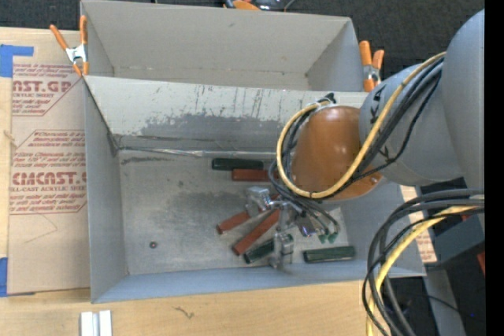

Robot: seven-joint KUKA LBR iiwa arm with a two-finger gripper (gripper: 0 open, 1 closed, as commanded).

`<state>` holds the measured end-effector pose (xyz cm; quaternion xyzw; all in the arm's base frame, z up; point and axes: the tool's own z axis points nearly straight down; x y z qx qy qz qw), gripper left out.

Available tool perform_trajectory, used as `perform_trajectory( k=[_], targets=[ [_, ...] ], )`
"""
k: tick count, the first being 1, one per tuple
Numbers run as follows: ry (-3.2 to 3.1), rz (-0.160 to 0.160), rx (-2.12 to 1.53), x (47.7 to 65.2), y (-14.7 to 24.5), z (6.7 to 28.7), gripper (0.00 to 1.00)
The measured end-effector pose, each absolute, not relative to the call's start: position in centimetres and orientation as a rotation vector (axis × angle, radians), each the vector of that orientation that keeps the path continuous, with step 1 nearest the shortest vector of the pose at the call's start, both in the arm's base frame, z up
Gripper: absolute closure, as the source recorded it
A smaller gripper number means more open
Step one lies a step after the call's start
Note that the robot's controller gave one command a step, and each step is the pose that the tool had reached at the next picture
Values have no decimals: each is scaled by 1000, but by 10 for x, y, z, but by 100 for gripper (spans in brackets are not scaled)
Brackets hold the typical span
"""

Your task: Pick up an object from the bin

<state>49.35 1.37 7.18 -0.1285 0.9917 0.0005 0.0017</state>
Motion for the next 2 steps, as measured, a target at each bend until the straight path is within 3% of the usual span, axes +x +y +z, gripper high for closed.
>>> perform_trajectory(
  k=[1, 2],
  targets=[
    [3114, 2, -402, 494, 14, 72, 0],
    [3110, 2, -402, 495, 14, 74, 100]
  ],
)
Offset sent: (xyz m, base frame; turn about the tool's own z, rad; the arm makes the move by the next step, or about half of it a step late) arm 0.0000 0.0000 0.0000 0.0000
